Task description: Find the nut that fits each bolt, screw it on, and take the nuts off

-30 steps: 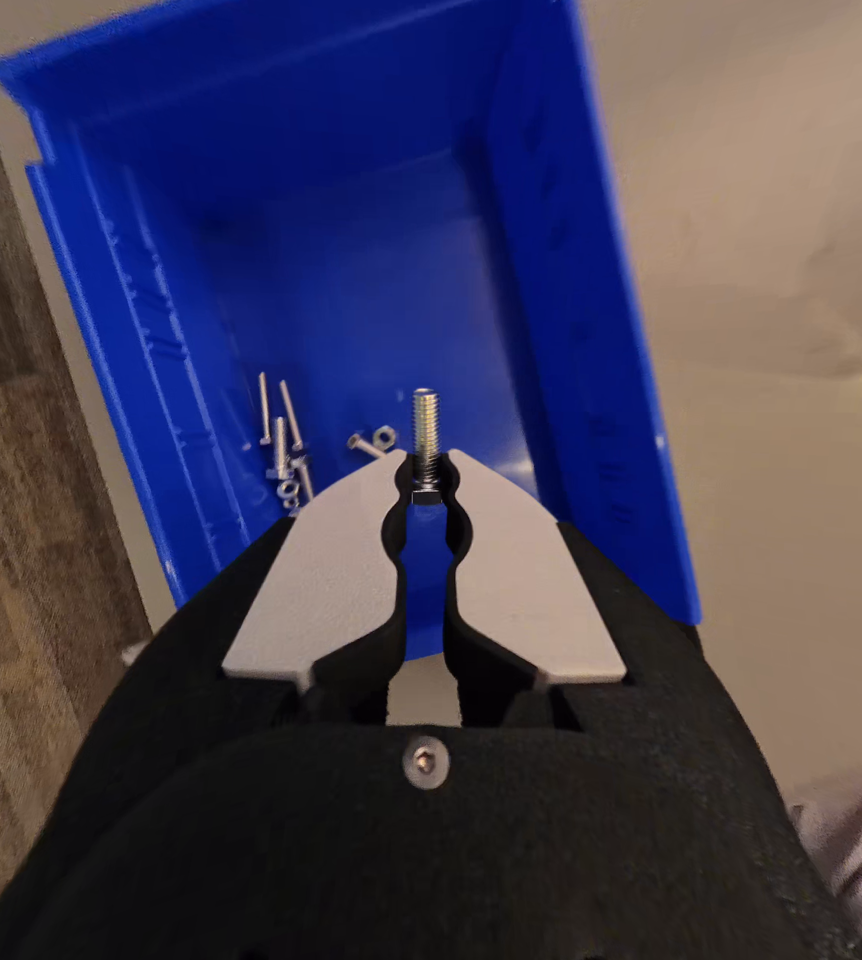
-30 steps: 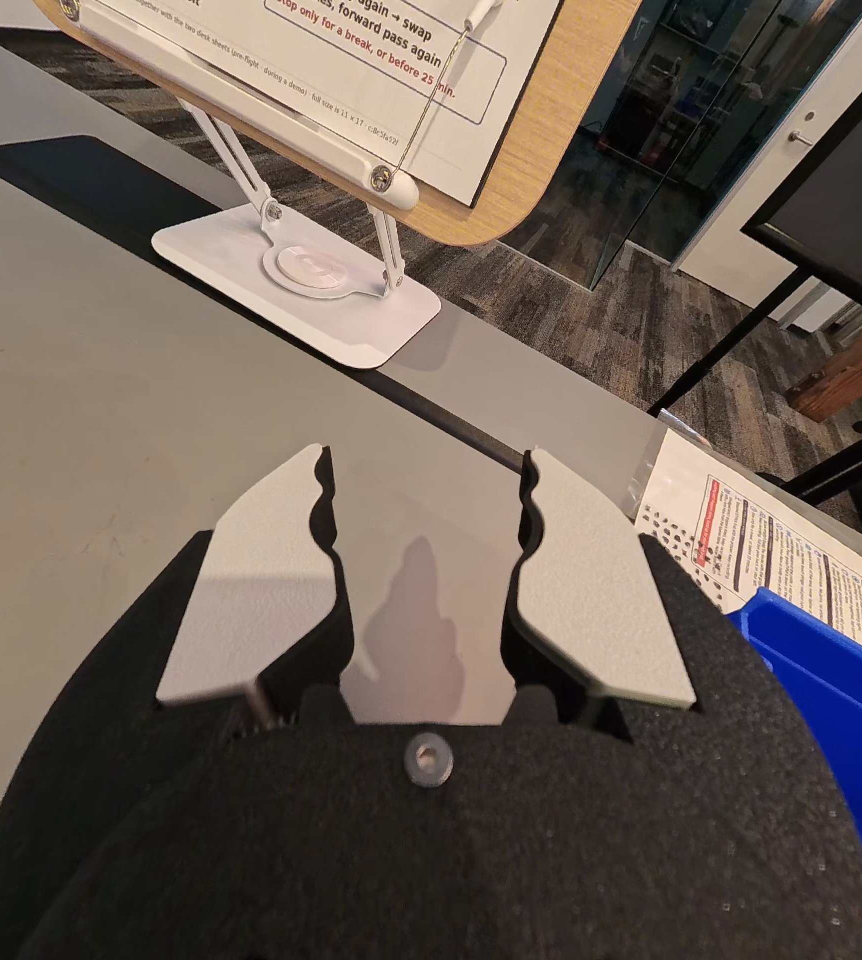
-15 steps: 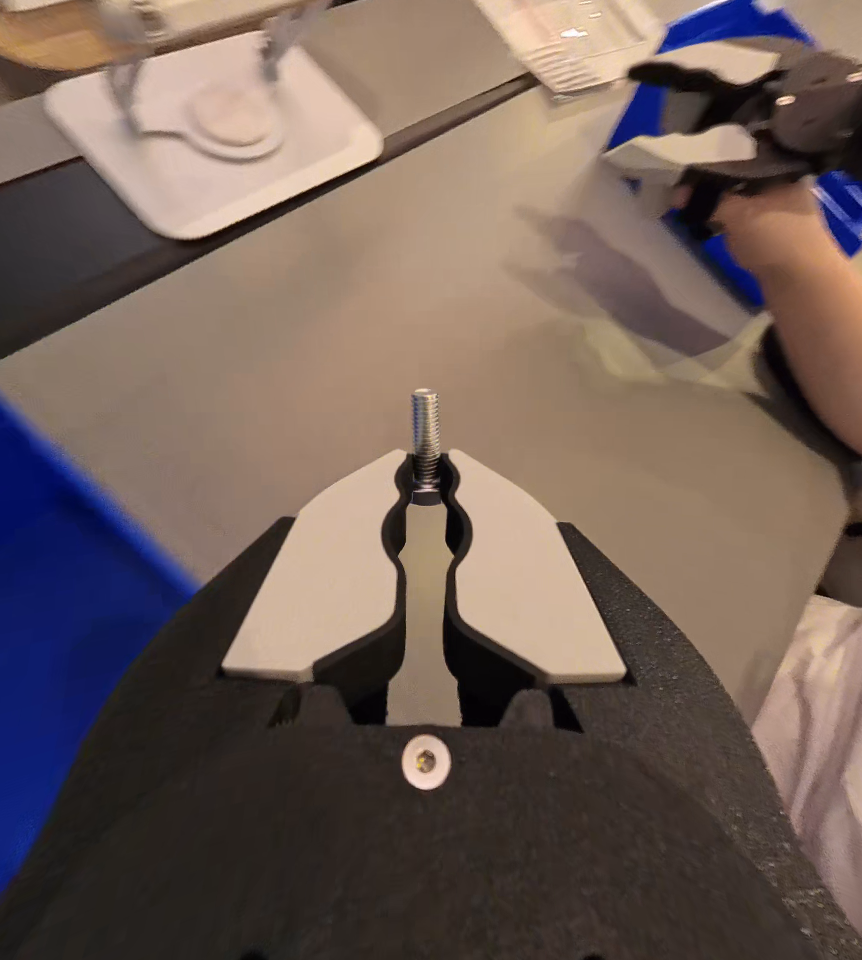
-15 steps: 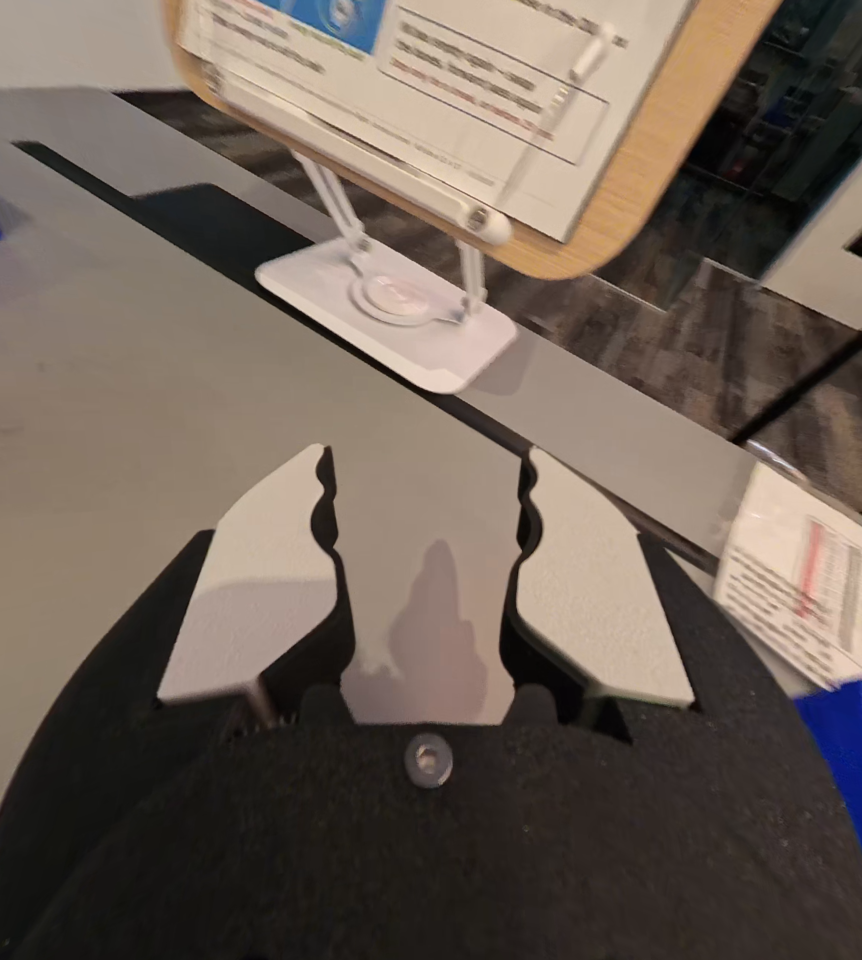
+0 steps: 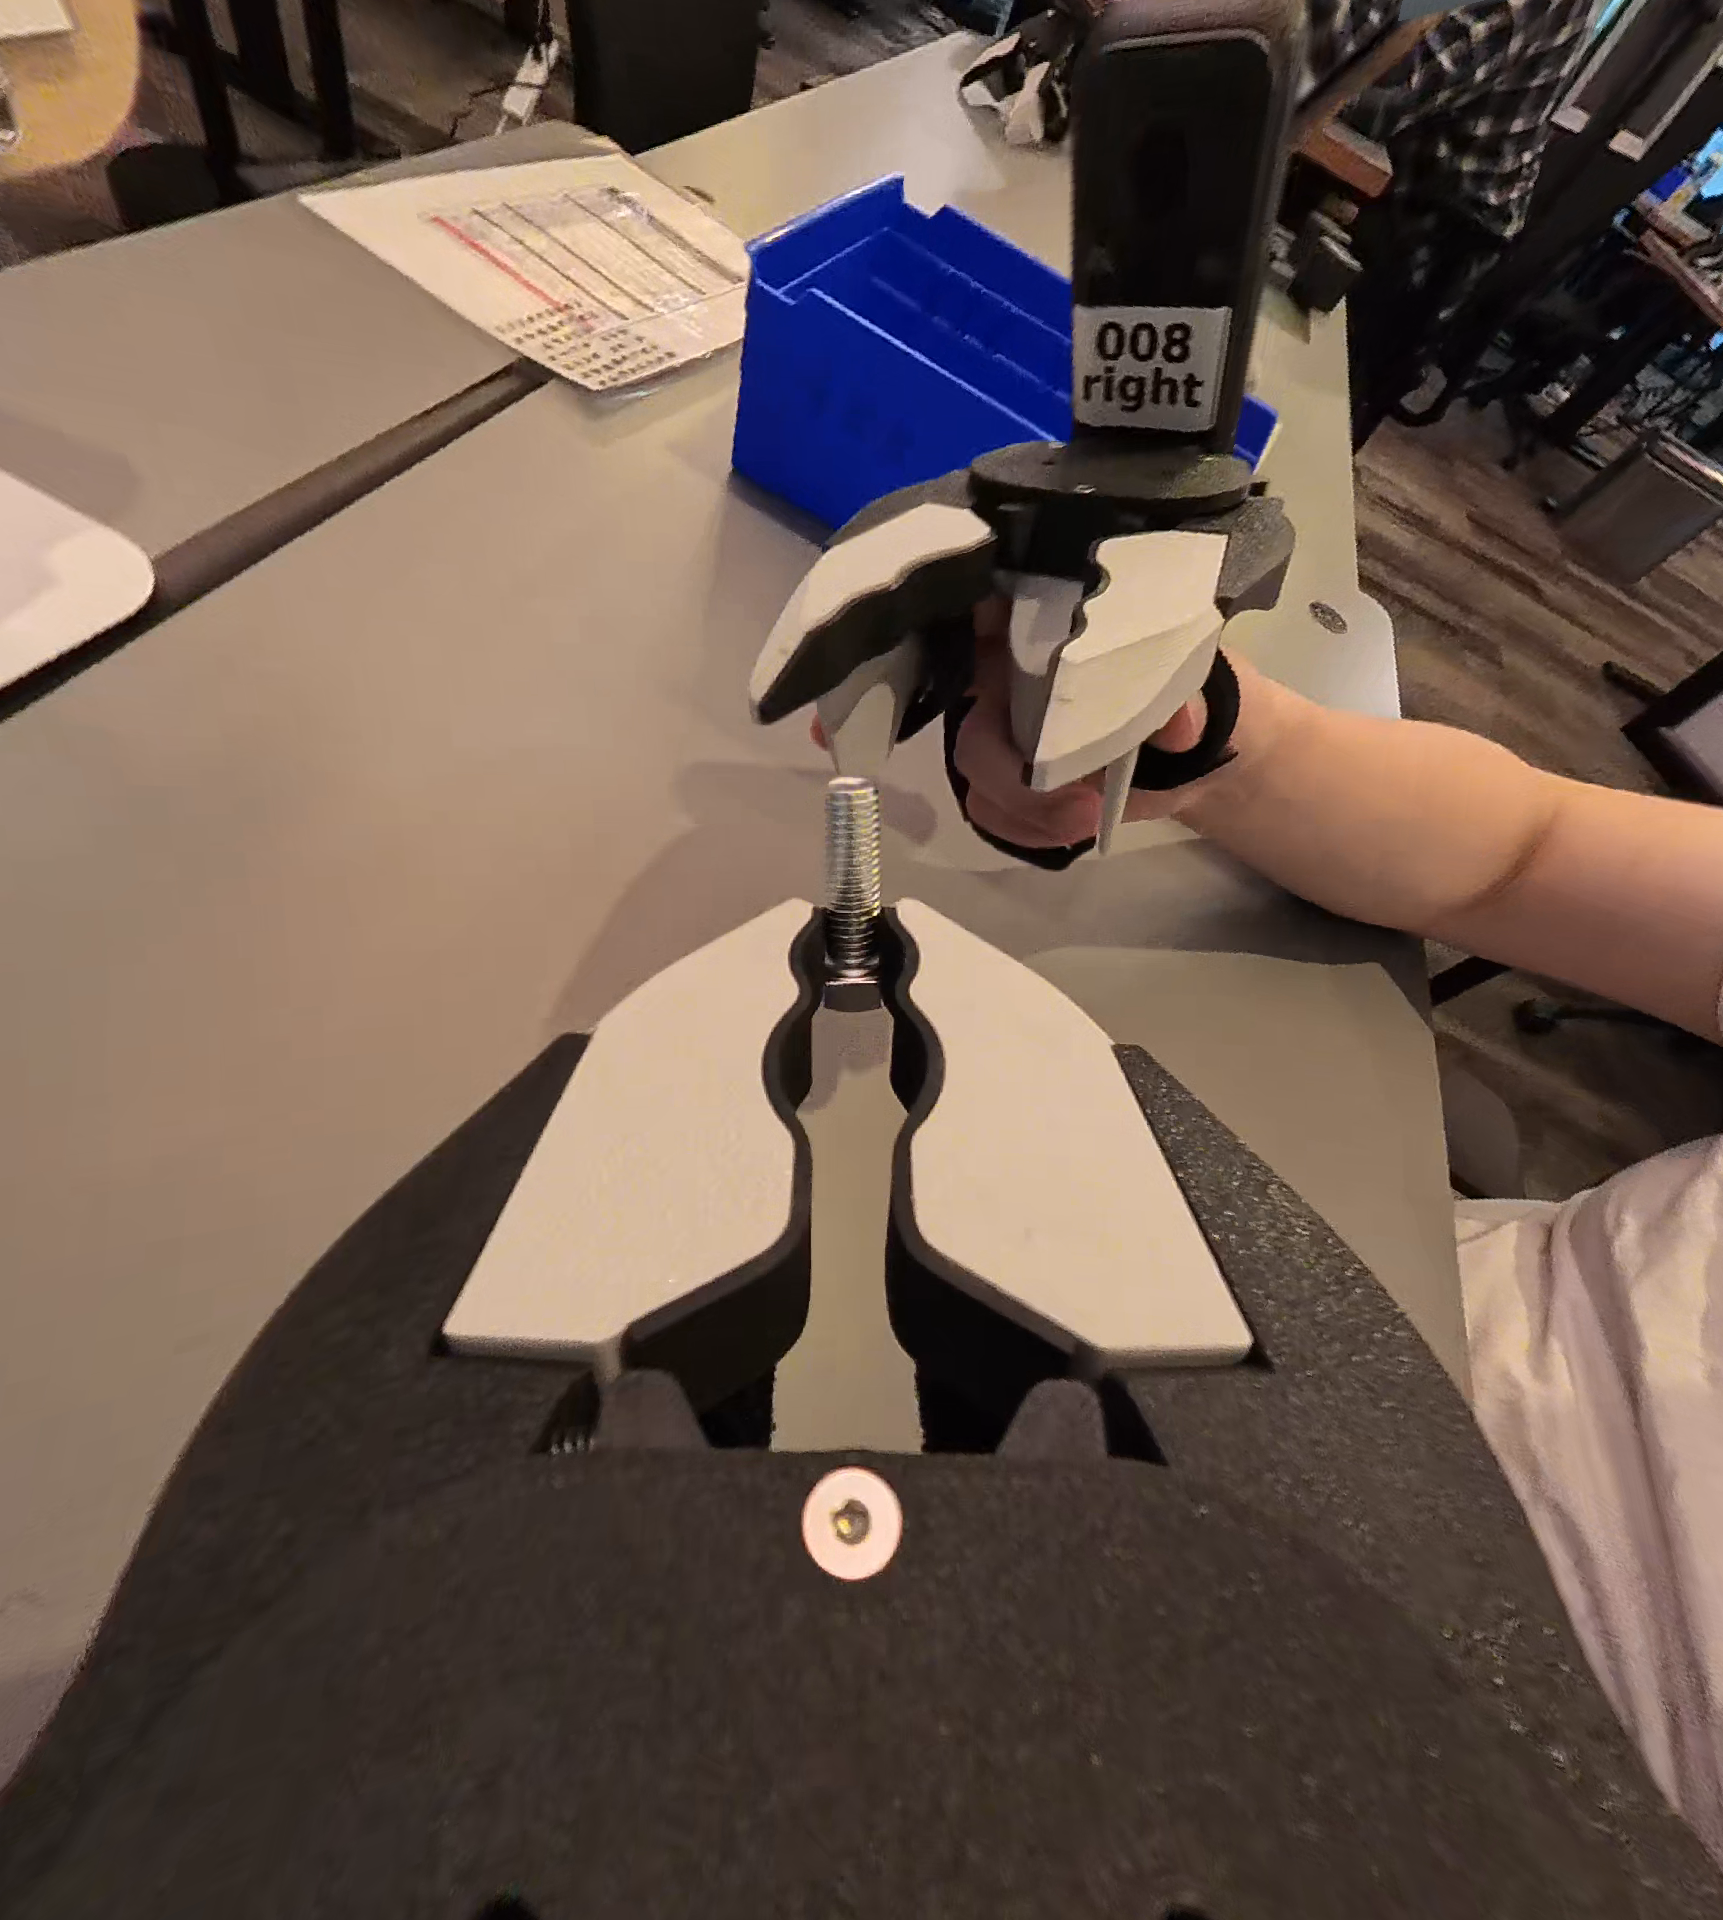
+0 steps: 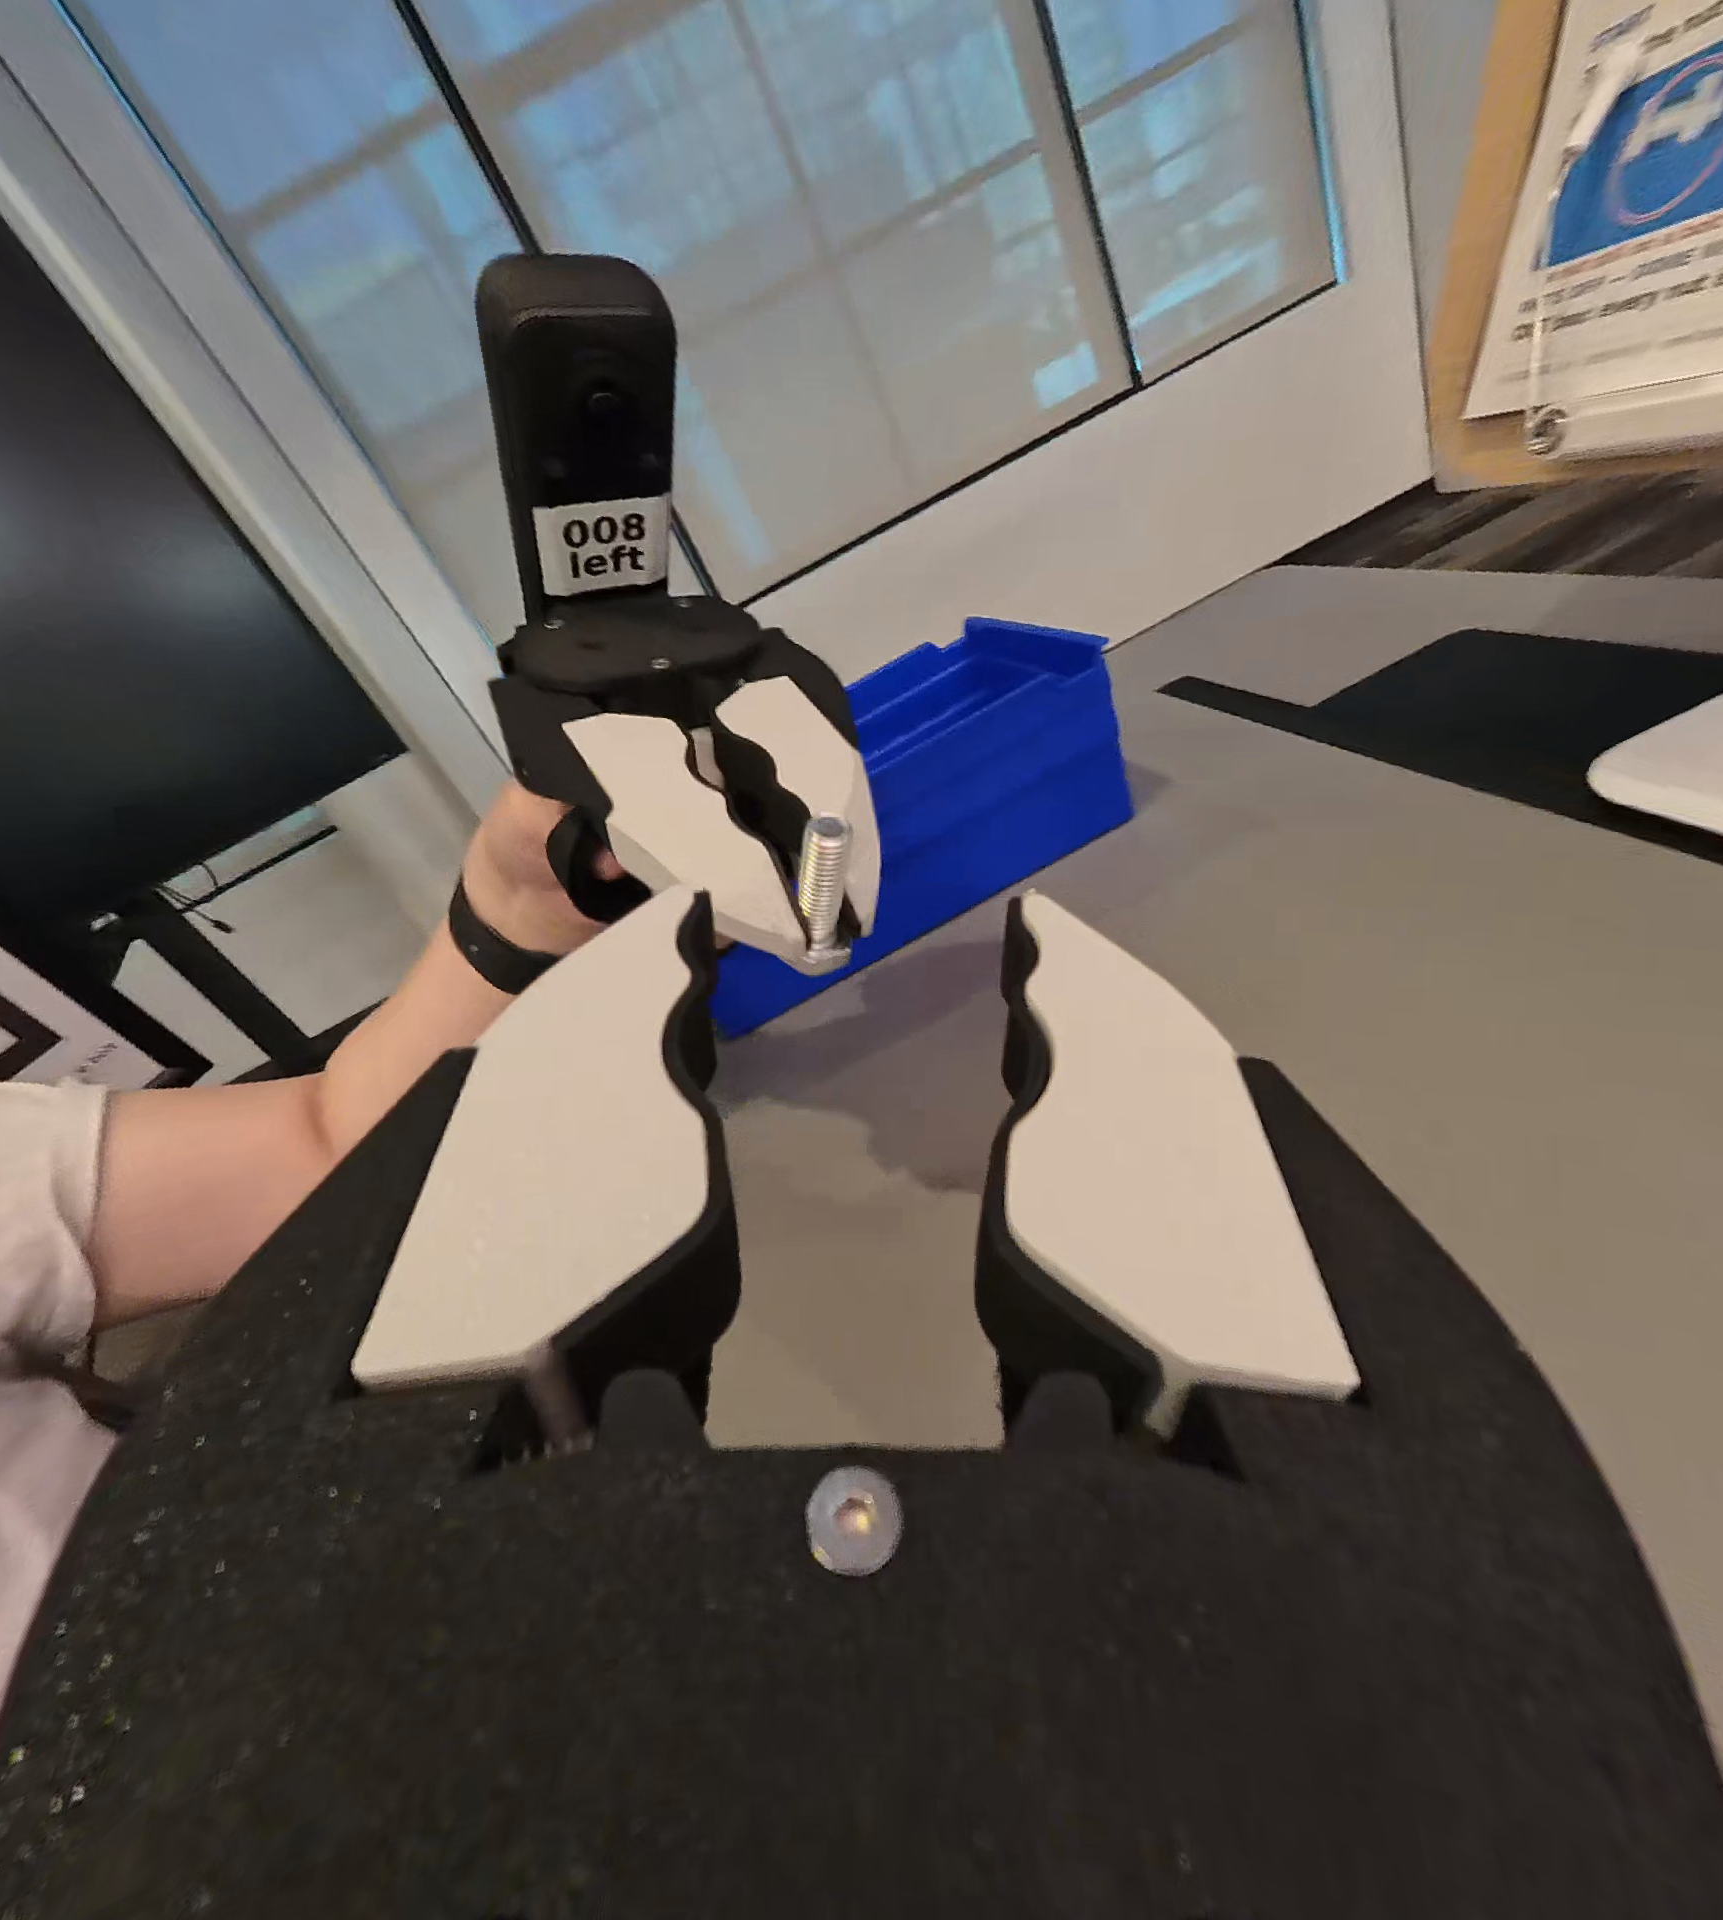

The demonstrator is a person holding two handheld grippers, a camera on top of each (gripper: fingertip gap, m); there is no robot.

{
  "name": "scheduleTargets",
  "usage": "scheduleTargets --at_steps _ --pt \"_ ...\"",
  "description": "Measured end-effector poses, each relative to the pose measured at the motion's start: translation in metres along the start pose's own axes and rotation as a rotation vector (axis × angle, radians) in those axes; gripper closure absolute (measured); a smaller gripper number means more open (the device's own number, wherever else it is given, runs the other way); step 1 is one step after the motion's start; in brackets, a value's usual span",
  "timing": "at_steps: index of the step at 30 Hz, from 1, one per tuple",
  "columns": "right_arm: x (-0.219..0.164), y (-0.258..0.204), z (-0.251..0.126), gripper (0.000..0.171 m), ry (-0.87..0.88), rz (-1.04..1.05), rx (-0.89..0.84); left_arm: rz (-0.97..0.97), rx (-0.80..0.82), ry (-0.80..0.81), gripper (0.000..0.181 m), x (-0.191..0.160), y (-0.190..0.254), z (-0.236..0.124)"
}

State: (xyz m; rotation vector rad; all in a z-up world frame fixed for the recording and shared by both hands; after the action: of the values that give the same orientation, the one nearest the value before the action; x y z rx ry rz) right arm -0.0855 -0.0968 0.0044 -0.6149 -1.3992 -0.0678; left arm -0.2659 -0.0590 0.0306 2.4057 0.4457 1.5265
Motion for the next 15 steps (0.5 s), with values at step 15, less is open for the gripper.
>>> scheduleTargets --at_steps 15 --pt "0.0 -0.012 0.002 0.162 0.009 -0.042 0.16 0.036 -0.129 0.018 0.172 -0.001 0.019 0.018"
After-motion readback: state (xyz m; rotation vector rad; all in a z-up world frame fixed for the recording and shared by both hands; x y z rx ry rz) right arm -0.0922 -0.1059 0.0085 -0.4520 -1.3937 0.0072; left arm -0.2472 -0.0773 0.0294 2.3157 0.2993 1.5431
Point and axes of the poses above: each gripper's, where its closed fingertips meet, z out along the fingers, x out of its top, y = z × x across the jaws, the point moved 9 cm from there along -z, back along the fingers, and after that the axes turned 4 degrees about -z, right-handed, at the moved point
